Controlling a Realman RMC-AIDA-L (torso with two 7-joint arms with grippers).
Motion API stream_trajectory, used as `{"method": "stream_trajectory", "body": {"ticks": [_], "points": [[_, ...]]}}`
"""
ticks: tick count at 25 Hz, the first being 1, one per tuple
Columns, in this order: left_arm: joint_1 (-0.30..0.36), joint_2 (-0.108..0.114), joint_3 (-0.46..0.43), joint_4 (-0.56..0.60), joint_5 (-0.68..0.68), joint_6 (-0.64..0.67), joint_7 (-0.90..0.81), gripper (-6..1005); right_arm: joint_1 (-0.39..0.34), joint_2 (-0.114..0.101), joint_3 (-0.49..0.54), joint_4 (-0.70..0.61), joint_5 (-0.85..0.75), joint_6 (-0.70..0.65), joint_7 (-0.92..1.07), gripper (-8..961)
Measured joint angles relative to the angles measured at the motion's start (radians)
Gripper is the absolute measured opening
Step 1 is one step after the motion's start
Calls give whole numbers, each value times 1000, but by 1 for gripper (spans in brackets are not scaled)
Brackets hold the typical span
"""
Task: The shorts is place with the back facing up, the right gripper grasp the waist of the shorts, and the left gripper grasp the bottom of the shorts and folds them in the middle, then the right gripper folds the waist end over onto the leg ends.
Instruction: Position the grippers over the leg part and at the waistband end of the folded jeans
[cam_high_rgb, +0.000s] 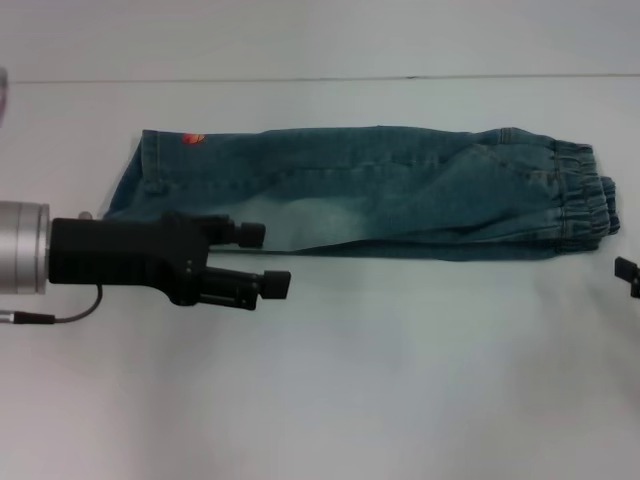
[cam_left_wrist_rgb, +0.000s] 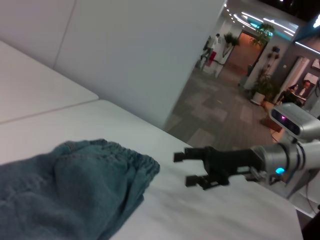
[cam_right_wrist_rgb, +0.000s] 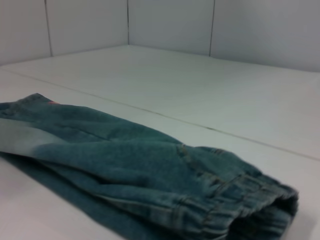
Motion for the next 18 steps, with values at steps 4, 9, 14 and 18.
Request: {"method": "stream_trajectory", "body": {"ticks": [4,9,14,18], "points": [[-9,-3,1,-22,3,-5,-2,918,42,-24,-2,35,-31,31,-10,915],[-17,-15,2,-30,5,-7,-2,918,102,-37,-13,82,-84,105,-14,914],[-17,-28,4,-31,7,-11,3,917,137,-39,-41,111,-103,163,-15,914],[-17,-36,12,-32,7,-28,7,917,159,-40,-95,134,-104,199,-12,913]]}}
